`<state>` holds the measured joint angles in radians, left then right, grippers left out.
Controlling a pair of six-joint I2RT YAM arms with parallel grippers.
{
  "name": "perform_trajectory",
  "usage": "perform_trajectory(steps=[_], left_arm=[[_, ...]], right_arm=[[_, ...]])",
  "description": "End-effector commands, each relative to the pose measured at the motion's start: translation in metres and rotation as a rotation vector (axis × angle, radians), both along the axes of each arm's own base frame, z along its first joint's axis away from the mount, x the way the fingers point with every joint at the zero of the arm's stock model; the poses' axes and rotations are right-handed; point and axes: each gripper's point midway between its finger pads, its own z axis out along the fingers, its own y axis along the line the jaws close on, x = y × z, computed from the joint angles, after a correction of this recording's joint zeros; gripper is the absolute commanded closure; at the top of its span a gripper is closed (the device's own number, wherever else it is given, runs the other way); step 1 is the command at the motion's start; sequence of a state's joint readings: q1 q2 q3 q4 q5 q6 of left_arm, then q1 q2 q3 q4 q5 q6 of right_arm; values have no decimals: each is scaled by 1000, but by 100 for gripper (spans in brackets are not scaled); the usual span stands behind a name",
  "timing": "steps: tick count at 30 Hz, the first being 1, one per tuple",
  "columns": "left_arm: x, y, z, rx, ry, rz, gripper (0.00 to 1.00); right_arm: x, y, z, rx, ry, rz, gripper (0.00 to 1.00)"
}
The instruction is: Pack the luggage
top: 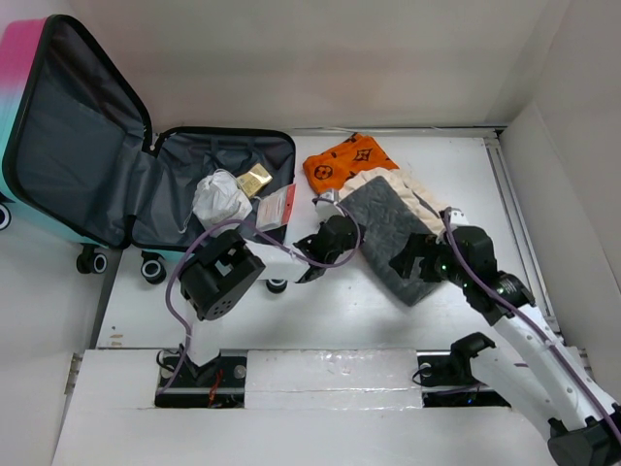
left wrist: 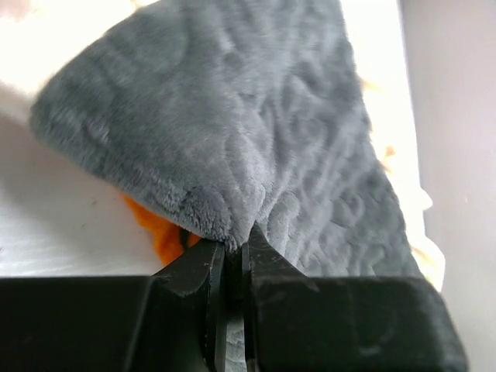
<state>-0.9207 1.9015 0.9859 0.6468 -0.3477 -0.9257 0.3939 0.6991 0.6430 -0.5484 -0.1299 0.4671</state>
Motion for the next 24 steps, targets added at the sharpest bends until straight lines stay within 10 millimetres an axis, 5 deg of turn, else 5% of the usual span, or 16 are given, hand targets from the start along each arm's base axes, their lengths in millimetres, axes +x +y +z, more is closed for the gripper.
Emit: perform_trajectory(steps=[1,7,9,10,12,13,15,17,20,21,23,24], left_arm=[[5,-12,87,-112,-205,-109,100],[27,-16,185,-112,-389,-190,100],[33,-14,196,-75,-408,-248,100],[42,-12,224,-86,-446,-249,100],[64,8,237,-32,-450,-259,100],[74,17,270,-20,-516,-249,100],[101,46,277,50,-491,-257,100],[113,72,331,87,-582,-228,100],[137,135,356,161,-576,-125,100],[146,176,370,173,-597,-61,100],[154,219,372,167,-582,1,100],[161,242,354,166,-534,34,100]], right_arm=[[17,0,45,26,-150,-28,0],[33,-7,83,9,-249,-71,0],[35,-8,100,12,-289,-77,0],[36,-8,107,12,-314,-72,0],[39,-10,125,21,-358,-82,0],[41,-13,131,19,-379,-91,0],[44,-14,140,21,-402,-87,0],[47,-13,145,8,-418,-80,0],[48,-10,144,12,-419,-56,0],[49,-10,147,9,-434,-53,0],[49,-7,150,22,-442,-36,0],[49,-8,145,11,-436,-31,0]])
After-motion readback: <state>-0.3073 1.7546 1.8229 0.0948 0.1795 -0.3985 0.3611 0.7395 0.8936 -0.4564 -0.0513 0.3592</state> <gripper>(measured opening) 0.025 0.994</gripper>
